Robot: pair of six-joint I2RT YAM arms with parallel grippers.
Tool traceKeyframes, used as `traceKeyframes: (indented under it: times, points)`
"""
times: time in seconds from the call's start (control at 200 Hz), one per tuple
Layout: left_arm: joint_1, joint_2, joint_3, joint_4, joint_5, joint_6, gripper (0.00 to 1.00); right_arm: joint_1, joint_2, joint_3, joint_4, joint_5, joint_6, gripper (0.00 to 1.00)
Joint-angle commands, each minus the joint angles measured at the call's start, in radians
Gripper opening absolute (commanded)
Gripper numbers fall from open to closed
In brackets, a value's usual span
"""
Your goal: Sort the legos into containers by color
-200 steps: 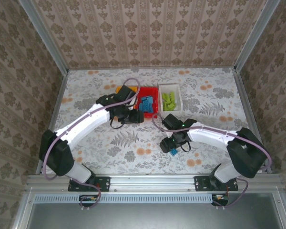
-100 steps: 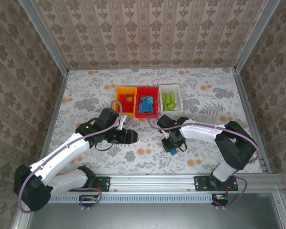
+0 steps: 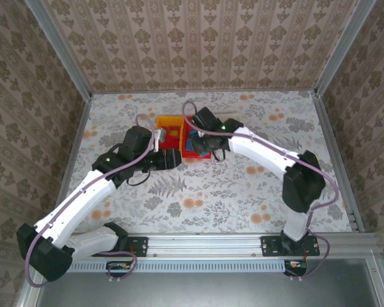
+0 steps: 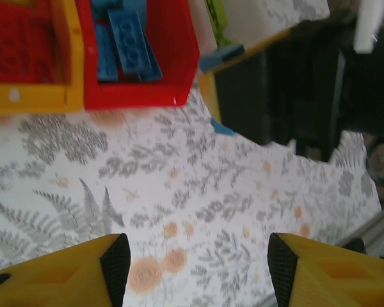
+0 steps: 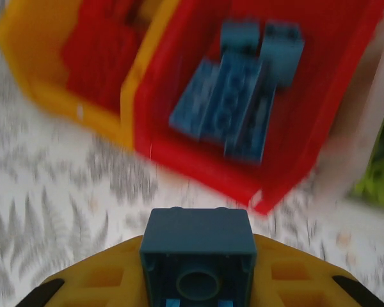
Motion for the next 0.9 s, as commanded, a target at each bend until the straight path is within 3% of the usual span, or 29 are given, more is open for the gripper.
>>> traceKeyframes:
  times: [0.0,0.285,0.445,0.58,0.735,0.895]
  points:
    - [0.024,0.053,0.044,0.05,-0.047,-0.002,0.62,-0.036,0.159,0.157,-0.083,0.087,0.08,0.18]
    - [0.046,0.122,0.086,0.09,-0.002,0.034,0.62,-0.073,0.409,0.475,-0.195,0.147,0.129,0.2]
    - [0.05,0.137,0.084,0.117,0.008,0.043,0.62,-0.077,0.467,0.517,-0.22,0.179,0.166,0.22]
    - [0.051,0.142,0.096,0.113,0.013,0.051,0.62,-0.077,0.479,0.521,-0.22,0.178,0.181,0.29]
    - [0.058,0.139,0.091,0.108,0.026,0.053,0.63,-0.074,0.48,0.53,-0.213,0.17,0.182,0.48]
    - [0.063,0.143,0.095,0.111,0.034,0.054,0.62,-0.068,0.467,0.561,-0.216,0.169,0.174,0.53]
